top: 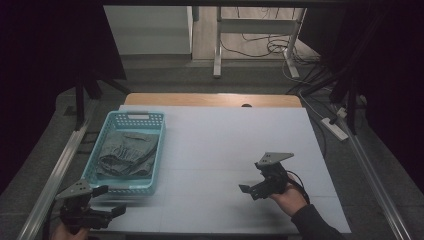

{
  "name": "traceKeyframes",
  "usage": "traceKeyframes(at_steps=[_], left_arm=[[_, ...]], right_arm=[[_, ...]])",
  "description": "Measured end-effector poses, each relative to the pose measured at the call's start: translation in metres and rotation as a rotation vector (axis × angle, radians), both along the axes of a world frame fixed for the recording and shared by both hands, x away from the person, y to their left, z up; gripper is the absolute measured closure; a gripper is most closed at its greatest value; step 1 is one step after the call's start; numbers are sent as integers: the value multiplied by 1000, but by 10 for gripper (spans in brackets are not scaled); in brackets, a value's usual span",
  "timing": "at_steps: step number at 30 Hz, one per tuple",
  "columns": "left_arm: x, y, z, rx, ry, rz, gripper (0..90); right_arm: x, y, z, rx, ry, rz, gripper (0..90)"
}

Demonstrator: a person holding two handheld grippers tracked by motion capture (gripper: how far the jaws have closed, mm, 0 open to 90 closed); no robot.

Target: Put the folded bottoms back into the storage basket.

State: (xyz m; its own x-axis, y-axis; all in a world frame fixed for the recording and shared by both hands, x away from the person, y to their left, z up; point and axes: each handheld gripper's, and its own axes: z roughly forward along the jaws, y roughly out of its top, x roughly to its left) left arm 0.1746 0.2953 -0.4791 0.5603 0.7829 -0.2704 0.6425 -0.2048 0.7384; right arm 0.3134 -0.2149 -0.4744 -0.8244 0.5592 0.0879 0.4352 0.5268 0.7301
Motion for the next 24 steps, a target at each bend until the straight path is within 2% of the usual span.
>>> traceKeyframes(at_steps=[24], left_arm=[[1, 0, 0, -1, 8, -5, 0]], right_arm=[[-16, -20, 7, -25, -9, -54, 0]])
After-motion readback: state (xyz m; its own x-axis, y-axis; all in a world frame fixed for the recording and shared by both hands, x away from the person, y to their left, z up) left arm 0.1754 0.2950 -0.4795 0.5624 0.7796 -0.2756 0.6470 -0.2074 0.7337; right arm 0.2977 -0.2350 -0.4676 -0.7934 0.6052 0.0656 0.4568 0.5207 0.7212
